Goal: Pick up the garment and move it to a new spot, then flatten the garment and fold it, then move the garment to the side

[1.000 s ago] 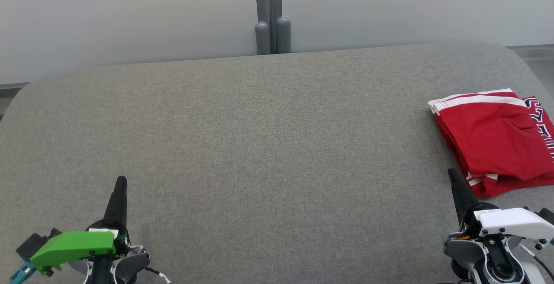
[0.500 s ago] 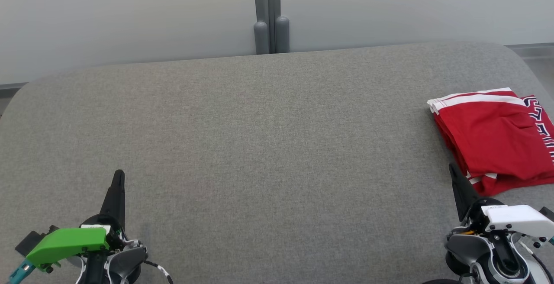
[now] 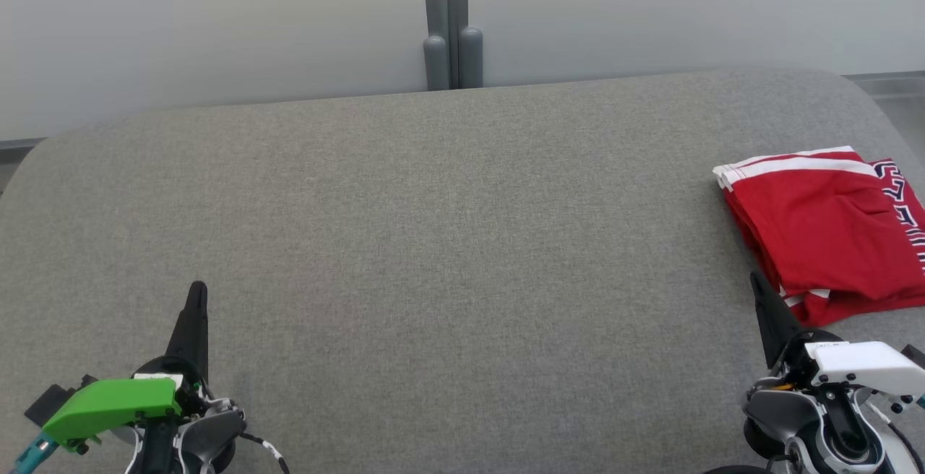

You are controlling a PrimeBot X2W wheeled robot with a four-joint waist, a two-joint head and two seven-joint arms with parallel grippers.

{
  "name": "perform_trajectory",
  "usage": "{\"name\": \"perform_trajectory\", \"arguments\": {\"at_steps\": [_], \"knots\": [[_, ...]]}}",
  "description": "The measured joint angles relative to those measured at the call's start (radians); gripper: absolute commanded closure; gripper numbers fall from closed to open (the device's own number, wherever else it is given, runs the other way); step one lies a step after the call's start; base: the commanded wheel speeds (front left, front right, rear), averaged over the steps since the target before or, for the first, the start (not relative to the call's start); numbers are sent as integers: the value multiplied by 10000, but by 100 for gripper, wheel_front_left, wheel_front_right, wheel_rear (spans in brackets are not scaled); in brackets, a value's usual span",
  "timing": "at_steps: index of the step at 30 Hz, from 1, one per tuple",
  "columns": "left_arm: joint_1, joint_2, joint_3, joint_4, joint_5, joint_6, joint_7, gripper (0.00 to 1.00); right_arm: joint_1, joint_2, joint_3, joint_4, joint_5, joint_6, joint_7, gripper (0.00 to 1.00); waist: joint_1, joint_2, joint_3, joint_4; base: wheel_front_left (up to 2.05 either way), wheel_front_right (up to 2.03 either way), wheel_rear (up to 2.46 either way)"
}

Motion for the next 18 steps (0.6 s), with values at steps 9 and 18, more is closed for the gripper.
{"name": "perform_trajectory", "arguments": {"at_steps": [9, 18], "knots": [[-1, 0, 0, 0, 0, 0, 0, 100, 0, 0, -4, 0, 0, 0, 0, 100, 0, 0, 0, 0, 0, 0, 0], [-1, 0, 0, 0, 0, 0, 0, 100, -1, 0, -6, 0, 0, 0, 0, 100, 0, 0, 0, 0, 0, 0, 0]]}}
